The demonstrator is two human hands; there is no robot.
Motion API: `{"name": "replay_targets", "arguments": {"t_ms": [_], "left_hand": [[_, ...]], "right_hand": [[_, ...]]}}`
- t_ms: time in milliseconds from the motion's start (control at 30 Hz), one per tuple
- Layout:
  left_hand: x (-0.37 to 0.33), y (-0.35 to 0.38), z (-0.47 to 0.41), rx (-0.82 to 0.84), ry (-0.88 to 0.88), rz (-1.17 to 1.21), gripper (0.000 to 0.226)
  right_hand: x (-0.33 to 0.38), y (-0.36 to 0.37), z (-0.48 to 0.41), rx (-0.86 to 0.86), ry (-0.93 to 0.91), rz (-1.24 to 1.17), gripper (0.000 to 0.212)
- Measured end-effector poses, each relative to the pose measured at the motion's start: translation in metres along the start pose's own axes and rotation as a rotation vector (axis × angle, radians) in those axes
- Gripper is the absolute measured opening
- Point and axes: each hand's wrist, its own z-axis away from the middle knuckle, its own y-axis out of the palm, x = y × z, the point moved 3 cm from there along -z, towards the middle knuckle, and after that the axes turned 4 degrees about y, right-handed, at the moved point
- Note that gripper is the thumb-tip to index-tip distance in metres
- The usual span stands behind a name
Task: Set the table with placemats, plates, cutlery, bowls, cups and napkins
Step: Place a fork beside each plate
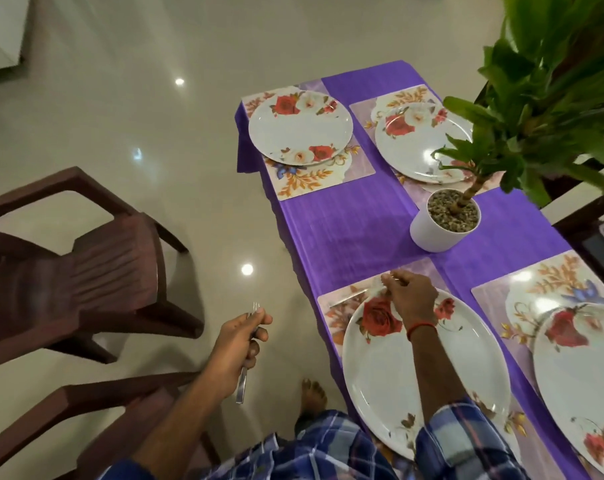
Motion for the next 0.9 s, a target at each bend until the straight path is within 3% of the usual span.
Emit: {"name": "replay_targets", "arguments": {"t_ms": [233,567,700,900], "left_hand": [[-0.015,0.012,-0.009,0.053,0.005,-0.039,0.033],[-0.04,0.008,-0.027,0.117,-0.037,0.007,0.034],[-0.066,0.001,-0.047,0.162,-0.099,0.058,0.034],[-0.137,-0.017,-0.074,0.236,-0.019,0.085,0.028]], "right_hand": [[-0.007,0.007,-0.006,-0.014,-0.019,0.169,0.031],[0.007,0.017,0.012,-0.106,-0.042,0.099,0.026],[0.042,0.031,0.018,-0.065,-0.145,0.006,0.02],[0.123,0.063,0.012,0.03,-0.256,-0.079,0.006]]}}
